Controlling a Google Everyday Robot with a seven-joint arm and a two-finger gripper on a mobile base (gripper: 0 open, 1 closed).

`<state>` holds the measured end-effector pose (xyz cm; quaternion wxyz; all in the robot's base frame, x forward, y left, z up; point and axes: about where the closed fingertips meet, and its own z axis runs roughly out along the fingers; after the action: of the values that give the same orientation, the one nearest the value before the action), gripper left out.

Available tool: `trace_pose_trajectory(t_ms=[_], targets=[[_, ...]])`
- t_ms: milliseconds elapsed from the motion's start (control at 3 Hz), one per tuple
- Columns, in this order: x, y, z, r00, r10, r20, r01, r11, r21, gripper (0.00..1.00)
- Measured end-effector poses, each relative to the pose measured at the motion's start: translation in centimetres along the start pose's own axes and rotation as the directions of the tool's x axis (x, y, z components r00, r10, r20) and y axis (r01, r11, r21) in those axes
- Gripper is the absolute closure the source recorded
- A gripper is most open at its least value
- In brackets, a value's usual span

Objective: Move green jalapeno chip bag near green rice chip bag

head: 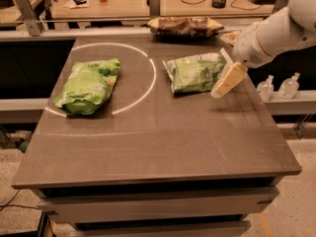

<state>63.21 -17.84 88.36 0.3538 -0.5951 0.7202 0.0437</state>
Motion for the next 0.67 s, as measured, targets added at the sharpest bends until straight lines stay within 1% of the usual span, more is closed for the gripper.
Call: trace_pose_trajectory(t_ms=[333, 667], targets=[[0.6, -1.1, 1.8, 0.999, 0.036, -0.006, -0.036, 0.9991, -0.02, 0.0], [0.9, -1.5, 3.7, 0.998, 0.056, -0.008, -0.056, 0.9961, -0.068, 0.18]])
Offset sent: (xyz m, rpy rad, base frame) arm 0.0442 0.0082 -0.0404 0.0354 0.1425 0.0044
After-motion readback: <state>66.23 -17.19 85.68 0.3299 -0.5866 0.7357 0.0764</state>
